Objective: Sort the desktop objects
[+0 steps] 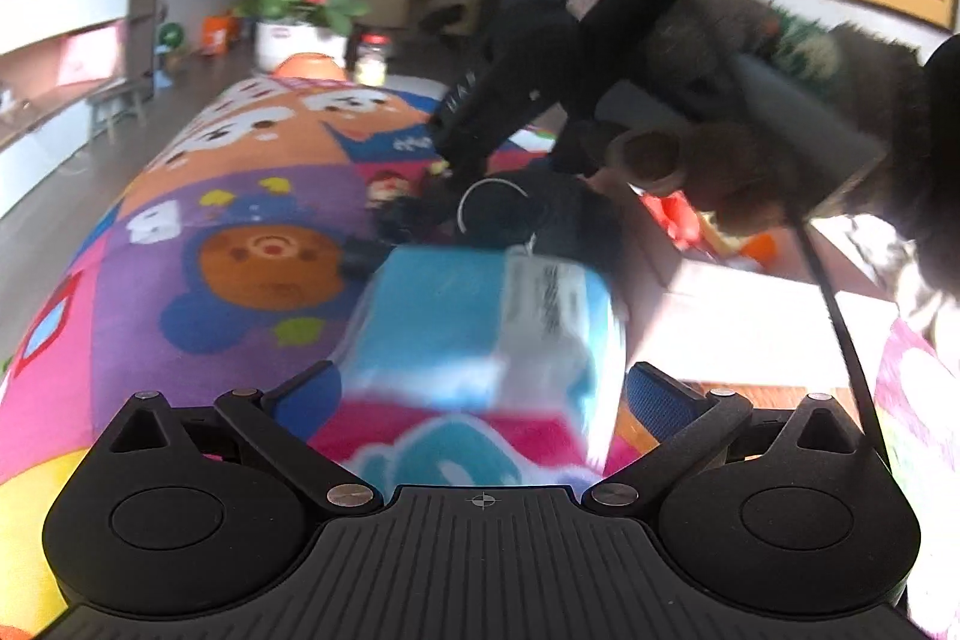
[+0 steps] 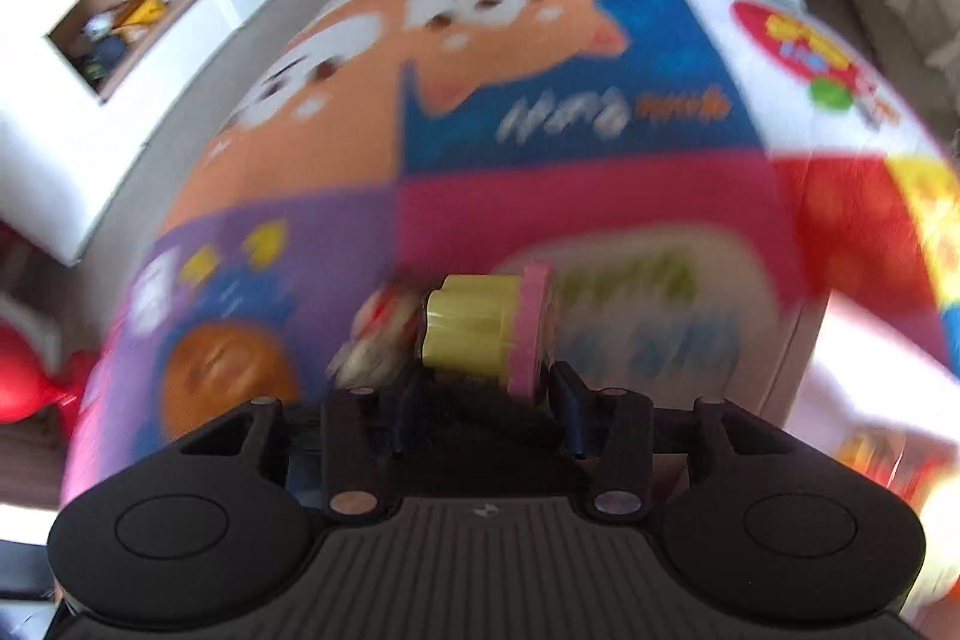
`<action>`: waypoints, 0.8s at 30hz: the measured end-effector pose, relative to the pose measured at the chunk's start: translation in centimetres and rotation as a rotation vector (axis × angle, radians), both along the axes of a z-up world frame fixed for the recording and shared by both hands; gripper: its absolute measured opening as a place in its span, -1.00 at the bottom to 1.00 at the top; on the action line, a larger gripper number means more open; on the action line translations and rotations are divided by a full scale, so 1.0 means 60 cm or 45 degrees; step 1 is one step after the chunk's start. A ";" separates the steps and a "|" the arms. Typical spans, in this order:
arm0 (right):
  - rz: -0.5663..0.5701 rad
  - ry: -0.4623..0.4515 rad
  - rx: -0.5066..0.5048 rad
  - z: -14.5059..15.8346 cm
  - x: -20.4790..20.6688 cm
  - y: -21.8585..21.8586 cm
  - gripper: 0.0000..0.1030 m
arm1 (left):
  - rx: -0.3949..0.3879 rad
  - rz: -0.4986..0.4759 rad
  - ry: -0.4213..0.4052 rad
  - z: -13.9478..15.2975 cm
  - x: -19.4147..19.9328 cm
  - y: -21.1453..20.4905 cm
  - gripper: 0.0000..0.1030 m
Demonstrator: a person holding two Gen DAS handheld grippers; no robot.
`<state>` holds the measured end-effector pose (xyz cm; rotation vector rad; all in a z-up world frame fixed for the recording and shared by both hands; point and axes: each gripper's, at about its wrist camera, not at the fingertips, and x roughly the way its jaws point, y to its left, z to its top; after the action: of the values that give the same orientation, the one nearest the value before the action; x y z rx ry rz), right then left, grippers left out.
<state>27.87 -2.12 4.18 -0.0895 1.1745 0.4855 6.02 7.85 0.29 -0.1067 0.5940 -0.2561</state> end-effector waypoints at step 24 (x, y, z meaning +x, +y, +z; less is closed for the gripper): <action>0.038 -0.326 0.212 0.113 -0.403 -0.288 -0.39 | 0.120 -0.137 0.076 0.003 -0.080 -0.057 1.00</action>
<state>3.67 -19.42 10.97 -0.0243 0.8804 0.5784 1.23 4.40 0.44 0.0089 0.6713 -0.3294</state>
